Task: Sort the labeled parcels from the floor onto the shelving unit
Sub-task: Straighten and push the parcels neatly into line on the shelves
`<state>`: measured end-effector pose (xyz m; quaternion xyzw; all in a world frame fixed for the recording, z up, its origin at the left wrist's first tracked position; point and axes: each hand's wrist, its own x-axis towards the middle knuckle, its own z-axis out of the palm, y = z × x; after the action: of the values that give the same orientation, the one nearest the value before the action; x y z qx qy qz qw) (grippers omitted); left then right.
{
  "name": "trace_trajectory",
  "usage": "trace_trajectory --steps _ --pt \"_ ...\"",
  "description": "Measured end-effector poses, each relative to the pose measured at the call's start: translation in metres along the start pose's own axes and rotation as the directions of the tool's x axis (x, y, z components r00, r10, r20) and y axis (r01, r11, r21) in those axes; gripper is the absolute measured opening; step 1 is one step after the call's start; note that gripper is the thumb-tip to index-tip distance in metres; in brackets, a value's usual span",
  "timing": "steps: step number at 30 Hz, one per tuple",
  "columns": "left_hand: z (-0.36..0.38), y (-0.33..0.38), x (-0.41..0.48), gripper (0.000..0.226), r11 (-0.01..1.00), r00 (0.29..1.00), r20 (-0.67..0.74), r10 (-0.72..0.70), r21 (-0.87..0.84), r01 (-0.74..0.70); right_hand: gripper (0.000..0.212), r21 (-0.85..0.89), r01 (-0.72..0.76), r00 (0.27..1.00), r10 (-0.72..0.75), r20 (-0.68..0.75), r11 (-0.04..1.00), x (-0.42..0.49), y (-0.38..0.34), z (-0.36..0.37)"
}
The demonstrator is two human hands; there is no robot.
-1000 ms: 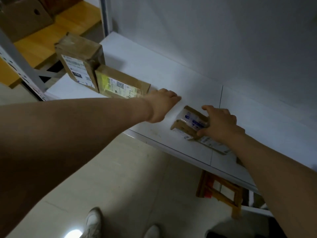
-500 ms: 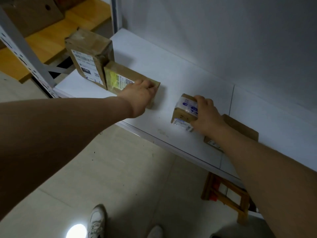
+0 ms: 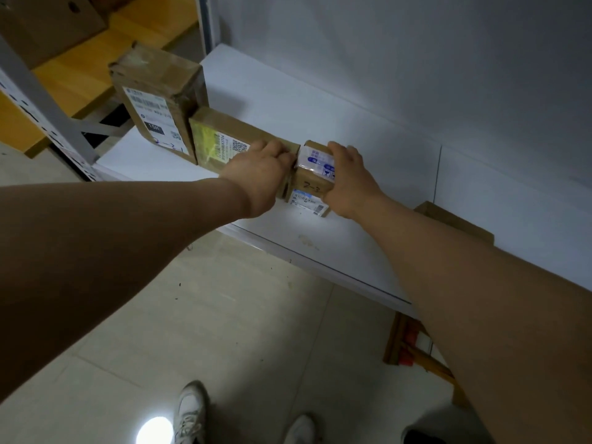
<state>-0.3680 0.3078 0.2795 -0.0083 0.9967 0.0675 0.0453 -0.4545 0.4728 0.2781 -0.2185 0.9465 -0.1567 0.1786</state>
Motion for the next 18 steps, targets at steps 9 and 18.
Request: trace_trajectory --steps 9,18 --pt "-0.022 0.068 0.018 0.072 0.984 0.983 -0.083 0.164 0.081 -0.157 0.094 -0.150 -0.161 0.982 0.142 -0.126 0.976 -0.077 0.070 -0.022" --pt "0.016 0.208 0.035 0.074 0.936 0.931 0.098 0.351 -0.038 -0.349 0.084 -0.236 -0.397 0.917 0.376 -0.128 0.887 -0.130 0.188 -0.061"
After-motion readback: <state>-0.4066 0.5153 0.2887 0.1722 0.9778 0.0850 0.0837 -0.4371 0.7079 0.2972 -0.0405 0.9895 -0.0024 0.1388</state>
